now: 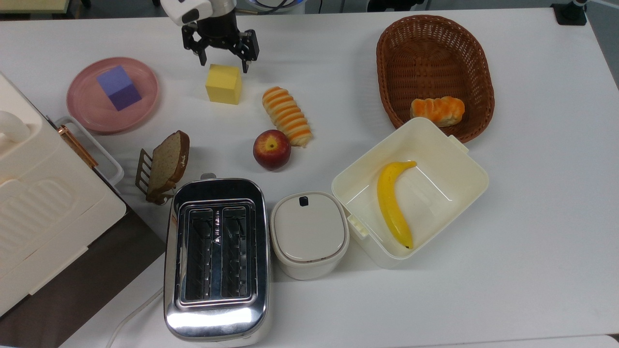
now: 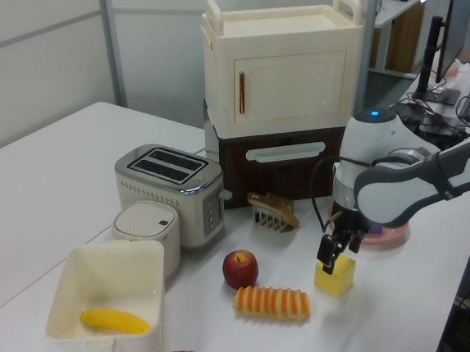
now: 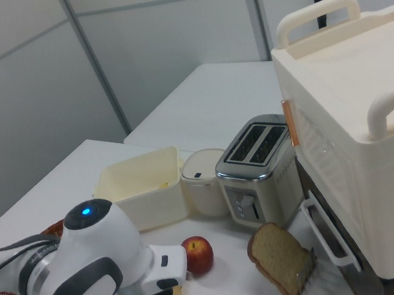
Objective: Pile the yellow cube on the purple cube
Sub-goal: 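Lower the open gripper around the yellow cube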
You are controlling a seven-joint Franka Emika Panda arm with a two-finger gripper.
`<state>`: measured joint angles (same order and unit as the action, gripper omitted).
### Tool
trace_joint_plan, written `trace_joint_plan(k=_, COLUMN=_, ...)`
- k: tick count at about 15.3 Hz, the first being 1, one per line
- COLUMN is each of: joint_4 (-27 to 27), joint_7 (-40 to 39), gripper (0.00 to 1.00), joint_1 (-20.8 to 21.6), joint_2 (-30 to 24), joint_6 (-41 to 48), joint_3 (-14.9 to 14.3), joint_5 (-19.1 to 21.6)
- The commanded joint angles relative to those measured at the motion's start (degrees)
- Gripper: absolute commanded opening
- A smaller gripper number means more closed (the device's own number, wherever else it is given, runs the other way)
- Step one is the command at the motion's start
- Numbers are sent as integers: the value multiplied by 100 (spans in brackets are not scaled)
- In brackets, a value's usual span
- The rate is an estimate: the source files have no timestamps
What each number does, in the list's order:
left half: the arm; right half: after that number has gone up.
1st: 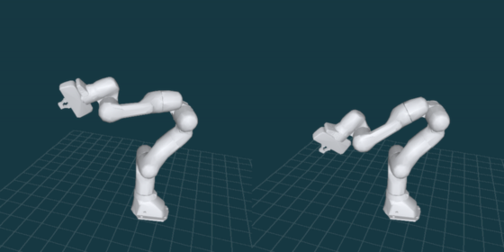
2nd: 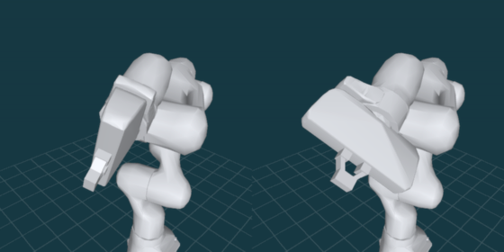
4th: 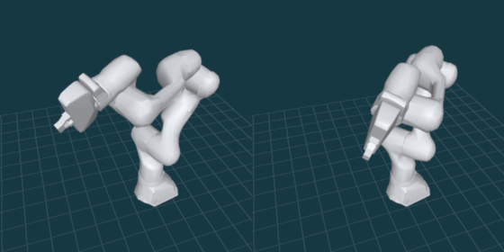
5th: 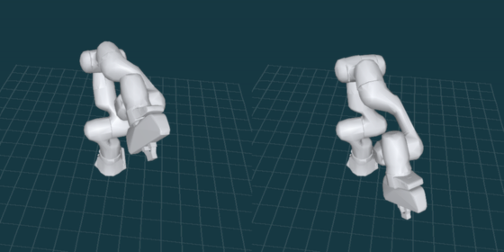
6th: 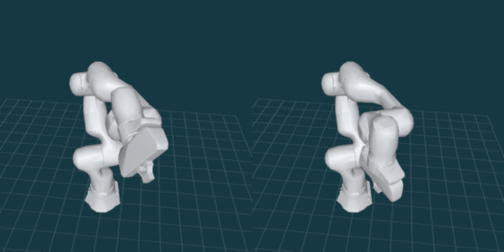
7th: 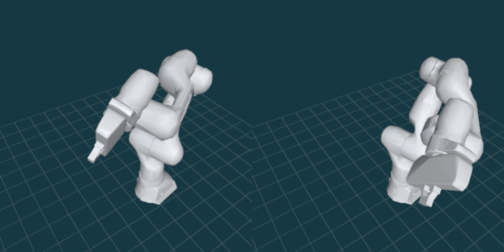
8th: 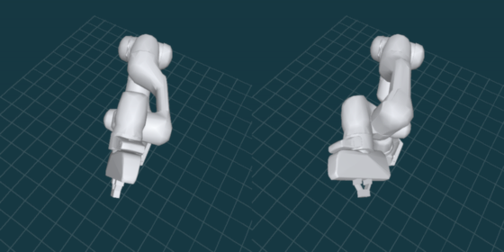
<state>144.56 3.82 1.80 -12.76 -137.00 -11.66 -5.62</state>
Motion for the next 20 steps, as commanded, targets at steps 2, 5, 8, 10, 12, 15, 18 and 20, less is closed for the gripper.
trace_joint_plan(k=2, joint_4=107, joint_7=101, gripper=100, joint_1=-48, joint_2=283, joint_6=-467, joint_3=15, joint_5=-98)
trace_joint_plan(k=5, joint_4=107, joint_7=93, gripper=100, joint_1=-92, joint_2=467, joint_6=-739, joint_3=-3, joint_5=-150)
trace_joint_plan(k=8, joint_4=98, joint_7=66, gripper=100, joint_1=-127, joint_2=643, joint_6=-968, joint_3=-3, joint_5=-159)
trace_joint_plan(k=10, joint_4=98, joint_7=92, gripper=100, joint_1=-128, joint_2=583, joint_6=-1013, joint_3=-12, joint_5=-150)
trace_joint_plan(k=12, joint_4=20, joint_7=75, gripper=100, joint_1=-154, joint_2=503, joint_6=-986, joint_3=-38, joint_5=-150)
trace_joint_plan(k=15, joint_4=-7, joint_7=84, gripper=100, joint_1=-198, joint_2=503, joint_6=-890, joint_3=-38, joint_5=-150)
trace_joint_plan(k=18, joint_4=-489, joint_7=66, gripper=100, joint_1=-163, joint_2=555, joint_6=74, joint_3=-29, joint_5=-142)
trace_joint_plan(k=20, joint_4=-499, joint_7=58, gripper=100, joint_1=-154, joint_2=582, joint_6=86, joint_3=-29, joint_5=-133)
